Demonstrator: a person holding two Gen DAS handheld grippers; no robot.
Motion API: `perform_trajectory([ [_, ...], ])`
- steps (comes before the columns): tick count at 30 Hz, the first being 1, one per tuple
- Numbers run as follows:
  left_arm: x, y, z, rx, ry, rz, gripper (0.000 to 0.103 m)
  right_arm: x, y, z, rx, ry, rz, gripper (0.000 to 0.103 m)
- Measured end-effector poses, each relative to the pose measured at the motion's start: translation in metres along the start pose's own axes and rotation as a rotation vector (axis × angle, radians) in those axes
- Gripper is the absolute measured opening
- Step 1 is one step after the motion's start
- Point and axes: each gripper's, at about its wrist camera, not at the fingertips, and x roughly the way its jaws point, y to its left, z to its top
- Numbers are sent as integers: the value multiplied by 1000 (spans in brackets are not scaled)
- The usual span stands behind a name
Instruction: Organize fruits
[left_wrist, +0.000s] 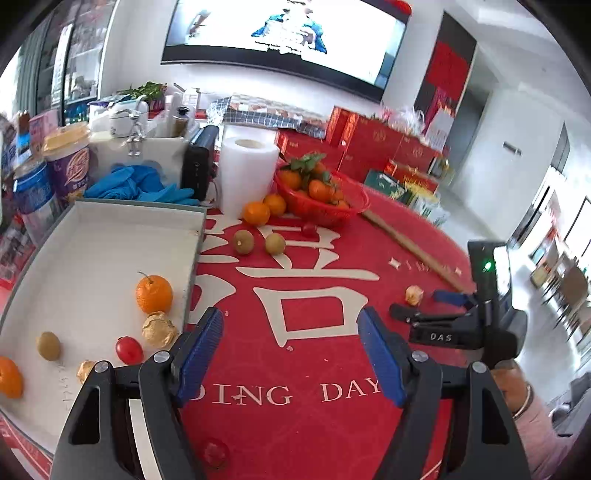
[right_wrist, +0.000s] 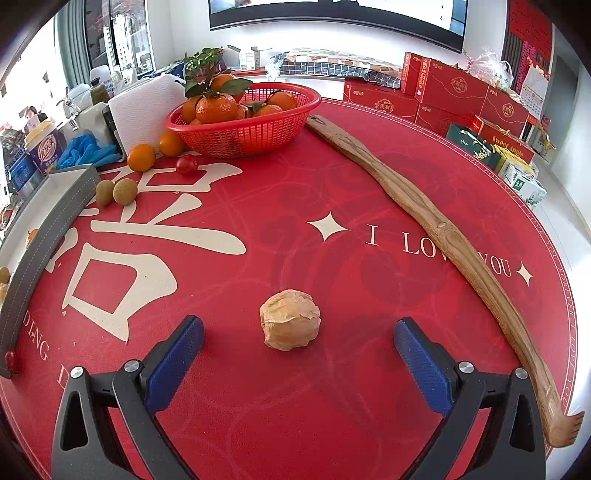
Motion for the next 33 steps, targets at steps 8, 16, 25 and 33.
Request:
perform_trajectory([
  [8, -8, -4, -10, 68, 52, -67, 79, 0, 0, 0, 0, 0, 0, 103],
  [16, -33, -27, -78, 190, 222, 3, 79, 0, 0, 0, 1, -1, 1, 103],
  [25, -17, -24, -99, 56, 190, 262, 79, 0, 0, 0, 1, -1, 1, 103],
  [33, 9, -16, -87, -14, 176, 277, 80, 0, 0, 0, 1, -1, 1, 103],
])
